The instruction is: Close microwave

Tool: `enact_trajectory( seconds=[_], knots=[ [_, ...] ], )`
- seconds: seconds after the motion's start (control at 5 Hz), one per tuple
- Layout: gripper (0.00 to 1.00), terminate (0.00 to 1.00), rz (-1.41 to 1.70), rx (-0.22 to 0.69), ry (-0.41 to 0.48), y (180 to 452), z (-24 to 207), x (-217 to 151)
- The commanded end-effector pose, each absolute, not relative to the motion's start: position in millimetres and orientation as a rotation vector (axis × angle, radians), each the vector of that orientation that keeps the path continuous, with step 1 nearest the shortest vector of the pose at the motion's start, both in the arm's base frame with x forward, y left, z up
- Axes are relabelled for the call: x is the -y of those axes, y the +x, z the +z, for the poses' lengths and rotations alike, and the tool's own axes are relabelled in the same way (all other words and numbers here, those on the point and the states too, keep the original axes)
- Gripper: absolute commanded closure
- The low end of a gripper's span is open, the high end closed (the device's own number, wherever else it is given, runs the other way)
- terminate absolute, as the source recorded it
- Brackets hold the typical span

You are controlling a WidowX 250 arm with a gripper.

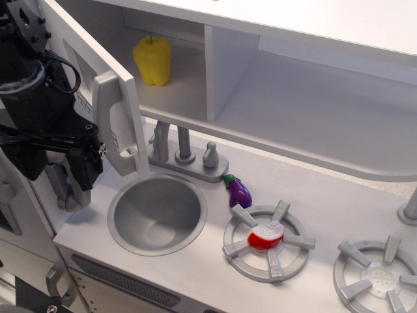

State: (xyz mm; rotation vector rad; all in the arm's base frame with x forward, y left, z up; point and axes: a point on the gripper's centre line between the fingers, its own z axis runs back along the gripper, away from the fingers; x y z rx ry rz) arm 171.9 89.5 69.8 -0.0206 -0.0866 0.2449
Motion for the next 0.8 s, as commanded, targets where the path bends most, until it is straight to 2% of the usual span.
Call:
enact_trajectory(
  seconds=[0.0,0.4,0.6],
  knots=[
    [0.00,0.00,0.245,0.087,-0.021,171.9,69.8,-89.5],
    [0.00,0.00,0.177,0.179,-0.093,209.4,95.1,-73.6],
    [0.00,0.00,0.204,0.192,-0.114,225.2,105.8,-64.5]
  ],
)
